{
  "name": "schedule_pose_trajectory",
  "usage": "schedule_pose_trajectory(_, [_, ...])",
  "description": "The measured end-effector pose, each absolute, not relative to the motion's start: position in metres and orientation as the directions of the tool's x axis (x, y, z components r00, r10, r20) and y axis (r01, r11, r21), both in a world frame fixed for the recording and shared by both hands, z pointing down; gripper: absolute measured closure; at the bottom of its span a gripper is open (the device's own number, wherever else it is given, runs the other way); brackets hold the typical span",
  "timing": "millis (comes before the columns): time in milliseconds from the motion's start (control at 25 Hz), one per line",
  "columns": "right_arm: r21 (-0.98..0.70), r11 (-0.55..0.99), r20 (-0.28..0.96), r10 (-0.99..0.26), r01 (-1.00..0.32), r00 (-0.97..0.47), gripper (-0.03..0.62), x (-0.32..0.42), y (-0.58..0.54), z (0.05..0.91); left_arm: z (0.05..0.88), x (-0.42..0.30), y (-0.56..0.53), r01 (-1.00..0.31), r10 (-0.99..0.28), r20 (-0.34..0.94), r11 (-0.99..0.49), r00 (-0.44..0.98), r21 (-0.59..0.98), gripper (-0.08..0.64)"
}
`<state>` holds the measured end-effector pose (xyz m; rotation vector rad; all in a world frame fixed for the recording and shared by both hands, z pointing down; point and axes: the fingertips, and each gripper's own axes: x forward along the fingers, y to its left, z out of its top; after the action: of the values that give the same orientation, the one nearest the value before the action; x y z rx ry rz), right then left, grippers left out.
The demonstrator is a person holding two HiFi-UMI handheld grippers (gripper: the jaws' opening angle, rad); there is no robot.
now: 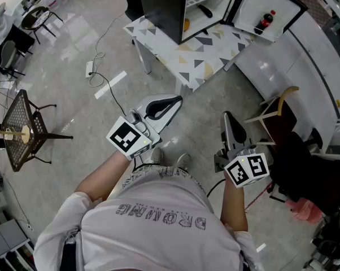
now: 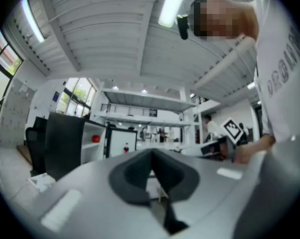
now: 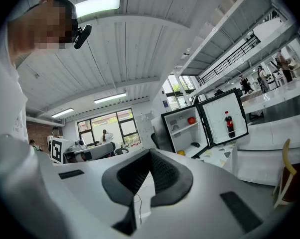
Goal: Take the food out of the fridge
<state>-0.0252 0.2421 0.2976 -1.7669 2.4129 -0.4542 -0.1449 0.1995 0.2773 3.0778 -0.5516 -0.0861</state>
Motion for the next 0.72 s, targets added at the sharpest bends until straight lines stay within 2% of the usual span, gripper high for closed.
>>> schedule_pose_trajectory(720, [-0.303,0.34,0.054,-0.926,-0.89,-0.373,0.591,0.003,0.254,0.301,0.282,-0.111,0.219,-0.398,-0.398,-0.048,-0.917,0.916,0.018,0.552])
